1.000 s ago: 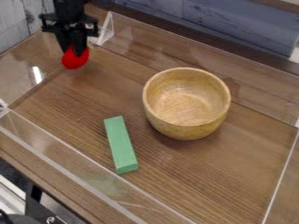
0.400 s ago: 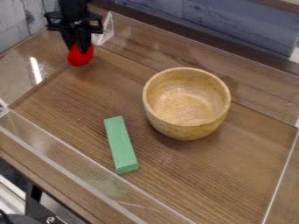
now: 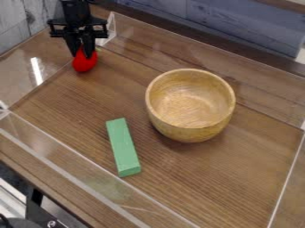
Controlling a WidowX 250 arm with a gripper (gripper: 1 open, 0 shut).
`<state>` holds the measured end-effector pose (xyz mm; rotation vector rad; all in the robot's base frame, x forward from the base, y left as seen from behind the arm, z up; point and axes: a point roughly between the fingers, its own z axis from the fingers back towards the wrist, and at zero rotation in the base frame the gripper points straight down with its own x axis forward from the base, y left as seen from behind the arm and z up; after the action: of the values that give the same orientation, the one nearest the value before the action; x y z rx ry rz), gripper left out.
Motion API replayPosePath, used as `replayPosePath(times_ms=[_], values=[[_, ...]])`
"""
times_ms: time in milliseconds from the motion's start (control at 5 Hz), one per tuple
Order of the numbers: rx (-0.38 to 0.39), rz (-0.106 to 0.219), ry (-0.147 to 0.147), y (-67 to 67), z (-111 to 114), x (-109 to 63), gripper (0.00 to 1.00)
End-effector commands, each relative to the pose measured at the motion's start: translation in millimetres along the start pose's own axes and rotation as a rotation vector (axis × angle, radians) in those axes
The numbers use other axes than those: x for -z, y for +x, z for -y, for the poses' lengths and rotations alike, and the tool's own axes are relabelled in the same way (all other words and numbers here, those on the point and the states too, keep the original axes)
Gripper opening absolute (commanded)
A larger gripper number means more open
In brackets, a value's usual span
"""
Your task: Move the red object to the left side of the table
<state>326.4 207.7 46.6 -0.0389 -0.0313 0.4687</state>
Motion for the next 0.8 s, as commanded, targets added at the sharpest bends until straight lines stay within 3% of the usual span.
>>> replayPosePath(times_ms=[0, 200, 600], values=[[0.068, 0.069, 0.016, 6.5, 6.7, -20.8, 1.00], [0.141, 0.052, 0.021, 2.8, 11.4, -13.4, 1.00], [0.193, 0.015, 0.025, 12.0, 4.0, -31.9, 1.00]])
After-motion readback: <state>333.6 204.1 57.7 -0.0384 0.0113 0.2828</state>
